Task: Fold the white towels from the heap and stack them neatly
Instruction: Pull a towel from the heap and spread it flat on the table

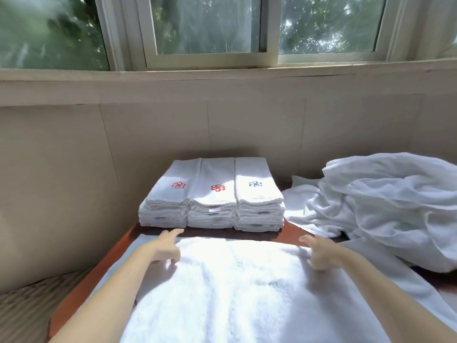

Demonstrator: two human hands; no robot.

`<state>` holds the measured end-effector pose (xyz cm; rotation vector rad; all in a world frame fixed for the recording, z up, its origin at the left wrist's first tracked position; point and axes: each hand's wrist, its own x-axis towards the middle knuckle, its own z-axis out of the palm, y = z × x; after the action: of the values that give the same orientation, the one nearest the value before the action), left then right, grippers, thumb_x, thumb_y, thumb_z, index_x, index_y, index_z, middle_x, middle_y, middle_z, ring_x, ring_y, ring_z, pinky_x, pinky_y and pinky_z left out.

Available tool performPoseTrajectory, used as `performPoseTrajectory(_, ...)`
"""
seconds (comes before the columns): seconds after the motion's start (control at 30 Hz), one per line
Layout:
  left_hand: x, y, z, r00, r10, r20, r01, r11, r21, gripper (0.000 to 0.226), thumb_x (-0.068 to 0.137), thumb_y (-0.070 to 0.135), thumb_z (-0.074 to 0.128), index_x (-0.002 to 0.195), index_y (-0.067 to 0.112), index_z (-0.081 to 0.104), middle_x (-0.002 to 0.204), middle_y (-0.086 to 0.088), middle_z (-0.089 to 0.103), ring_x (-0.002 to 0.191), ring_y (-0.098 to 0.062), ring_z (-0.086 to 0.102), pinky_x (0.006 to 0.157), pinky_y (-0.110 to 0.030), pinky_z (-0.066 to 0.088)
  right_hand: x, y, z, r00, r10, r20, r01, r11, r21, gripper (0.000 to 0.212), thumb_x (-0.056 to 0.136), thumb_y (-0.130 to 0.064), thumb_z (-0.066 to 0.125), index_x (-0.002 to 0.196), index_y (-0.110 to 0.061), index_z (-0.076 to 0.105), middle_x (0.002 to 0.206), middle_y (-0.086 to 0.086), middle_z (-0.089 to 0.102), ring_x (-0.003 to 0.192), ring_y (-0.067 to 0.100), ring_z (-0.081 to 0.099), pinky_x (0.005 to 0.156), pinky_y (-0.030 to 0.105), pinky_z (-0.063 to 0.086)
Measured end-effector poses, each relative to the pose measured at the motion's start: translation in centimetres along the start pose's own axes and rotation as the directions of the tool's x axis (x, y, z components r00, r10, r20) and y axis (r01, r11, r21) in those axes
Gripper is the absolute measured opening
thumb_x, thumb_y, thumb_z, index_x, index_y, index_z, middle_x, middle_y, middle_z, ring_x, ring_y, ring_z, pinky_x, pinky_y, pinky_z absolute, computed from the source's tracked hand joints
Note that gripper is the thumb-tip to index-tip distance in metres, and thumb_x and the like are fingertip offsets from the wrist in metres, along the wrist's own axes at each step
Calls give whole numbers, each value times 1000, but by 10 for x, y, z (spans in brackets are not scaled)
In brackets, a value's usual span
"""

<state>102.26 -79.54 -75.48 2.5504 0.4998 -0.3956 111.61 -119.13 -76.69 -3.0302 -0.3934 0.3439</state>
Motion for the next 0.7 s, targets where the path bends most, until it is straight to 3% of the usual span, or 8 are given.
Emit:
performPoseTrajectory(0.07, 3, 4, -9, 995, -43, 89, 38, 998, 57, 61, 70, 9, 60, 127, 27, 43, 105, -9, 55, 60, -13, 52, 45, -21, 38, 6, -6, -10, 994, 3, 106, 12, 991, -135, 17, 89, -23, 41, 105, -24, 45, 131, 11, 52, 116, 27, 53, 95, 32, 43)
performPoseTrajectory(0.13, 3, 7, -16, 994, -36, 106, 15, 982, 186, 21, 69, 11, 63, 86, 17, 51, 70, -3, 51, 45, -12, 42, 41, -18, 30, 7, -11, -17, 977, 22, 214, 33, 968, -249, 23, 89, -19, 42, 108, -18, 54, 129, 13, 56, 114, 26, 56, 94, 31, 46)
performPoseTrajectory(0.27, -10, 17, -42, 965, 145, -217, -65, 939, 339, 30, 79, 17, 65, 63, 17, 39, 67, 0, 49, 64, -20, 50, 46, -25, 28, -12, -11, -66, 985, 76, 152, -36, 967, -252, 16, 88, -9, 51, 78, -20, 54, 75, 7, 58, 59, 17, 54, 43, 21, 41)
performPoseTrajectory(0.4, -49, 52, -92, 627, 234, -743, -147, 972, 182, 14, 81, 8, 58, 73, 14, 47, 85, -14, 58, 85, -38, 56, 61, -32, 35, -37, 2, -156, 945, 40, -324, -71, 994, -84, 18, 86, -6, 51, 68, -9, 52, 78, 16, 58, 78, 30, 60, 57, 26, 40)
performPoseTrajectory(0.53, -113, 91, -137, 188, 265, -946, -366, 912, 183, 8, 80, 5, 60, 88, 3, 57, 93, -22, 58, 82, -40, 54, 66, -39, 38, -84, 5, -223, 535, 119, -836, 112, 971, 209, 15, 84, -12, 55, 72, -9, 46, 82, 23, 53, 83, 42, 54, 68, 38, 39)
performPoseTrajectory(0.57, -126, 92, -142, 180, 250, -951, -363, 916, 172, 8, 81, 6, 59, 89, 4, 57, 94, -22, 57, 81, -40, 53, 66, -38, 36, -99, 4, -228, 443, 115, -889, 152, 968, 201, 12, 81, -9, 53, 73, -9, 46, 78, 24, 52, 77, 42, 51, 66, 38, 38)
performPoseTrajectory(0.63, -147, 80, -141, 330, 272, -904, -283, 942, 180, 8, 82, 7, 62, 86, 7, 54, 94, -22, 56, 86, -41, 54, 69, -38, 39, -129, 0, -220, 406, 64, -912, 222, 961, 167, 16, 75, 0, 50, 71, -12, 41, 71, 20, 49, 70, 39, 46, 63, 35, 35)
performPoseTrajectory(0.7, -161, 59, -120, 603, 324, -728, -145, 943, 300, 16, 81, 11, 66, 82, 11, 50, 95, -15, 55, 92, -38, 56, 76, -40, 45, -152, -1, -194, 581, -95, -808, 278, 957, 88, 22, 72, 7, 50, 74, -14, 42, 75, 16, 50, 73, 38, 49, 62, 38, 35)
